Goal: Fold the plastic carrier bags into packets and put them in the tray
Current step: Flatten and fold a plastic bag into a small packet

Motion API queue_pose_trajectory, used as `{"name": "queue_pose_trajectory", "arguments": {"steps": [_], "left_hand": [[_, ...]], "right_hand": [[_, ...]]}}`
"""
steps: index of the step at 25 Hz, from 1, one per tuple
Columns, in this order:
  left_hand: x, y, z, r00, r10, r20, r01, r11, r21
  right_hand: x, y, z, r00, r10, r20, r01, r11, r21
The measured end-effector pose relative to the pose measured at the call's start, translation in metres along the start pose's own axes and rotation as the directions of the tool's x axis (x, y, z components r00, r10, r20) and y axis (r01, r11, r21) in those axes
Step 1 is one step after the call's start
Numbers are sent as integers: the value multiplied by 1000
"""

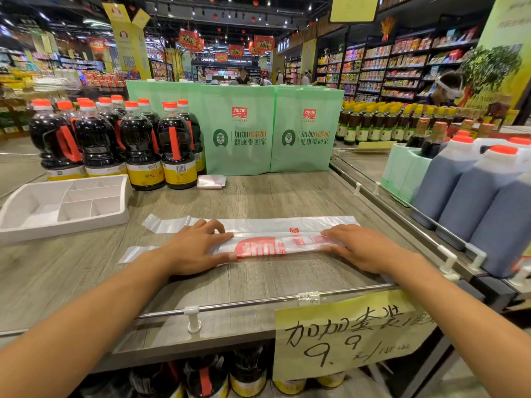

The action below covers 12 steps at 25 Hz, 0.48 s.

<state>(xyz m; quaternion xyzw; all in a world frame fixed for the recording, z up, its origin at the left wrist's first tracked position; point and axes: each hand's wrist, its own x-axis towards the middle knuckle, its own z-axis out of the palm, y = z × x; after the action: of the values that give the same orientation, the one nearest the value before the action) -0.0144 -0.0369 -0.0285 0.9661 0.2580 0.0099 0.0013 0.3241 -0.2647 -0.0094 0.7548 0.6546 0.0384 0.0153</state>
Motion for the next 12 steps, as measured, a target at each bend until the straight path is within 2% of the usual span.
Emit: {"name": "queue_pose_trajectory", "arguments": {"steps": [3,6,10,12], "left_hand": [[-1,-1,-1,1000,15,2,-15,1000,6],[-2,-1,-2,1000,20,13,-20,1000,22],[-4,1,-4,994,76,-75,-70,994,80],[-5,2,-9,994,62,-87,-62,998,9]], "right_hand": [[0,-2,1,1000,-10,2,10,999,-44],[1,-2,2,1000,26,5,-26,1000,-7],[1,0,1,994,93,-63,-89,994,61],[-1,-1,0,987,108,-119,-101,993,62]]}}
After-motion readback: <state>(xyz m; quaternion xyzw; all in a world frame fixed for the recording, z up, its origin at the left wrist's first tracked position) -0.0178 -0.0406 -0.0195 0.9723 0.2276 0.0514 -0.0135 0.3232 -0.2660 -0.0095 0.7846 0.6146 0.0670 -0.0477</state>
